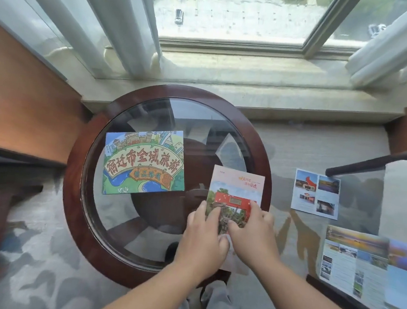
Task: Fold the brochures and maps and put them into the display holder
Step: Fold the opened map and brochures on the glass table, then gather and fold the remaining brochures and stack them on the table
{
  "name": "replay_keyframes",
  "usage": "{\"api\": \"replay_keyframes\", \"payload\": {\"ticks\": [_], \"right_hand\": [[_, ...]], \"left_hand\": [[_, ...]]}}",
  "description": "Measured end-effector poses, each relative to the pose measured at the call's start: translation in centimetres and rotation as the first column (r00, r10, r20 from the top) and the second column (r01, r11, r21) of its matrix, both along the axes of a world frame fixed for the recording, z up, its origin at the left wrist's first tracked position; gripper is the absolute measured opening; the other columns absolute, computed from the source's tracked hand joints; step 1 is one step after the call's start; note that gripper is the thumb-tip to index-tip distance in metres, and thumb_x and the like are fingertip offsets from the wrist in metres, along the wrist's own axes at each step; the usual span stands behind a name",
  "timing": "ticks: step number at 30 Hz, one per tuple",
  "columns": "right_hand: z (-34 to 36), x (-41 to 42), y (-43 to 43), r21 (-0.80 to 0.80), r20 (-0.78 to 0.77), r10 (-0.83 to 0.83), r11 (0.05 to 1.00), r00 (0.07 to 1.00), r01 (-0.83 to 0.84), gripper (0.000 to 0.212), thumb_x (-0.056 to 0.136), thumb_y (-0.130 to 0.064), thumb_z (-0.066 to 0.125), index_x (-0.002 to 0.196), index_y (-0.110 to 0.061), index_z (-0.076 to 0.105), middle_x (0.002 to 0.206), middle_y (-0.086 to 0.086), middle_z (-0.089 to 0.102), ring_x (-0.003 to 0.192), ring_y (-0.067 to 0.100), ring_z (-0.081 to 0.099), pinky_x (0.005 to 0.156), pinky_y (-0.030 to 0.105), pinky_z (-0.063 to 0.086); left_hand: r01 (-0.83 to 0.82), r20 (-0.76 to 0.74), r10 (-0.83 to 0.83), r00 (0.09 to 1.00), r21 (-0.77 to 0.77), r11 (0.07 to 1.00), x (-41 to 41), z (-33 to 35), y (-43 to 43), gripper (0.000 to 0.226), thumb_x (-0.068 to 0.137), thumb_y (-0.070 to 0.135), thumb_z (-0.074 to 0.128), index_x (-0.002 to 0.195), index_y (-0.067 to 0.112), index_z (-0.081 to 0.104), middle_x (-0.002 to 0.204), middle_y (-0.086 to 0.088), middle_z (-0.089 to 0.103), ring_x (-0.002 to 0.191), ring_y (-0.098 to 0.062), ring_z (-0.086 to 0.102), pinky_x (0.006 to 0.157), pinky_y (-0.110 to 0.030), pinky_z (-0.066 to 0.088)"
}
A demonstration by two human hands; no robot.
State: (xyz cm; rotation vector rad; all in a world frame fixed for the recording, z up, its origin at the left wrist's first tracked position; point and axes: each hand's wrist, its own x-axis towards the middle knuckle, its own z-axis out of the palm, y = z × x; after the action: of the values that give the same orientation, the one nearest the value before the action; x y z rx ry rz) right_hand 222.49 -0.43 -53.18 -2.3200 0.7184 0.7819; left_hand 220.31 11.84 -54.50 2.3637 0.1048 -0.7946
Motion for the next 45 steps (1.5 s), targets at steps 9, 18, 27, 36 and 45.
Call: {"api": "replay_keyframes", "payload": {"ticks": [9, 18, 27, 36, 45], "right_hand": [[0.2, 2.4, 0.4, 0.077, 0.047, 0.104, 0.991, 0.993, -0.108, 0.066, 0.088, -0.034, 0.06, 0.145, -0.023, 0.031, 0.143, 0.004, 0.031, 0.126, 0.027, 0.041, 0.102, 0.039, 0.041], [8.4, -0.3, -6.3, 0.055, 0.229, 0.053, 0.996, 0.972, -0.067, 0.051, 0.093, -0.034, 0.052, 0.141, -0.023, 0.041, 0.144, 0.003, 0.04, 0.127, 0.025, 0.045, 0.099, 0.041, 0.042], [15.3, -8.6, -21.6, 0.004, 0.328, -0.146, 0.988, 0.933, 0.153, 0.045, 0.094, -0.032, 0.05, 0.138, -0.021, 0.046, 0.139, 0.004, 0.046, 0.124, 0.024, 0.047, 0.097, 0.04, 0.044], [17.2, -20.3, -38.3, -0.054, 0.287, -0.306, 0.941, 0.908, 0.334, 0.038, 0.095, -0.034, 0.048, 0.131, -0.022, 0.051, 0.136, 0.003, 0.048, 0.117, 0.024, 0.052, 0.092, 0.036, 0.044], [18.9, -23.8, -47.0, -0.084, 0.303, -0.415, 0.885, 0.858, 0.458, 0.041, 0.094, -0.032, 0.049, 0.134, -0.021, 0.051, 0.14, 0.002, 0.047, 0.121, 0.022, 0.05, 0.097, 0.035, 0.044]], "left_hand": [[-0.073, -0.012, 0.075, 0.997, 0.115, 0.991, 2.4, 0.2, 1.3, 0.054, 0.093, 0.032, 0.05, 0.145, 0.018, 0.042, 0.161, -0.006, 0.017, 0.145, -0.024, 0.013, 0.113, -0.042, 0.029], [0.219, 0.172, -0.242, 0.955, 0.139, 0.966, 3.7, 7.0, -4.6, 0.05, 0.093, 0.027, 0.051, 0.141, 0.017, 0.047, 0.153, -0.006, 0.035, 0.142, -0.023, 0.024, 0.113, -0.04, 0.027], [0.492, 0.256, -0.527, 0.811, 0.19, 0.85, 2.1, 14.8, -20.5, 0.053, 0.093, 0.028, 0.049, 0.144, 0.017, 0.042, 0.148, -0.006, 0.042, 0.137, -0.024, 0.033, 0.111, -0.036, 0.03], [0.654, 0.233, -0.682, 0.694, 0.193, 0.732, -6.7, 18.0, -37.6, 0.052, 0.094, 0.033, 0.05, 0.144, 0.022, 0.042, 0.149, -0.001, 0.042, 0.136, -0.022, 0.037, 0.105, -0.034, 0.034], [0.746, 0.254, -0.769, 0.586, 0.201, 0.635, -7.0, 19.7, -47.3, 0.05, 0.094, 0.031, 0.049, 0.143, 0.02, 0.043, 0.146, -0.003, 0.044, 0.134, -0.024, 0.039, 0.105, -0.038, 0.039]]}}
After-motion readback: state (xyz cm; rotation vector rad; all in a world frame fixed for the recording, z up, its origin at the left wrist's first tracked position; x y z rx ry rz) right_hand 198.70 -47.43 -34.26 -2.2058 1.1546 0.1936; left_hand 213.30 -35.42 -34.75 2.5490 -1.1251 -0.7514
